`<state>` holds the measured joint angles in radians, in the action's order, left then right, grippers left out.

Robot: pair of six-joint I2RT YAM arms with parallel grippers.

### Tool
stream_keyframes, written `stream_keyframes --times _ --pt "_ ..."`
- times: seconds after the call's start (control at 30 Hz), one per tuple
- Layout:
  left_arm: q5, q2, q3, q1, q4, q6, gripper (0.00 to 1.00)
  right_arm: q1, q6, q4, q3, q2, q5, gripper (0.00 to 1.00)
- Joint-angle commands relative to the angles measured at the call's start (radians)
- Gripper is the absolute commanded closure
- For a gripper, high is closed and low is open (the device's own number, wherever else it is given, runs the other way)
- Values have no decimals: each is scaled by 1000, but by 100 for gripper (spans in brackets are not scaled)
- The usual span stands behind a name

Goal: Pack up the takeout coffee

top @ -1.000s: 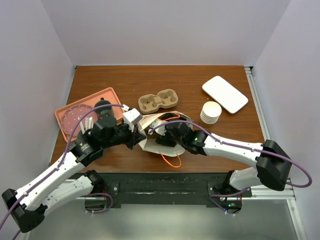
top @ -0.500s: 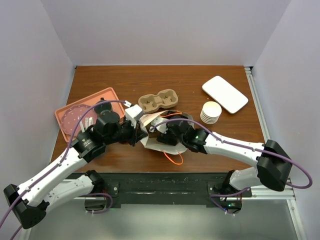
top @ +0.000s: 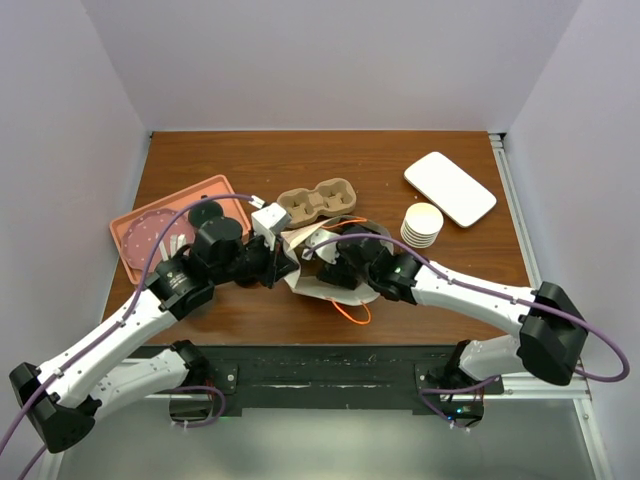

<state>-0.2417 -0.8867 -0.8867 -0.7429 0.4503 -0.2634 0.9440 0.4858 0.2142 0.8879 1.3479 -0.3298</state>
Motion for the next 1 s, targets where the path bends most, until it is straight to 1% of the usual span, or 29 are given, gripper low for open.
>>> stream_keyframes --times 0.0,0.6,0.97 --pt "-45 5 -47 -9 -24 -34 100 -25 -39 13 59 -50 -29 1" --pt "-79 -20 -55 -10 -30 -73 100 -62 -72 47 94 -58 -25 1" --pt "-110 -34 -75 -9 -13 -82 100 -71 -159 67 131 -36 -11 1"
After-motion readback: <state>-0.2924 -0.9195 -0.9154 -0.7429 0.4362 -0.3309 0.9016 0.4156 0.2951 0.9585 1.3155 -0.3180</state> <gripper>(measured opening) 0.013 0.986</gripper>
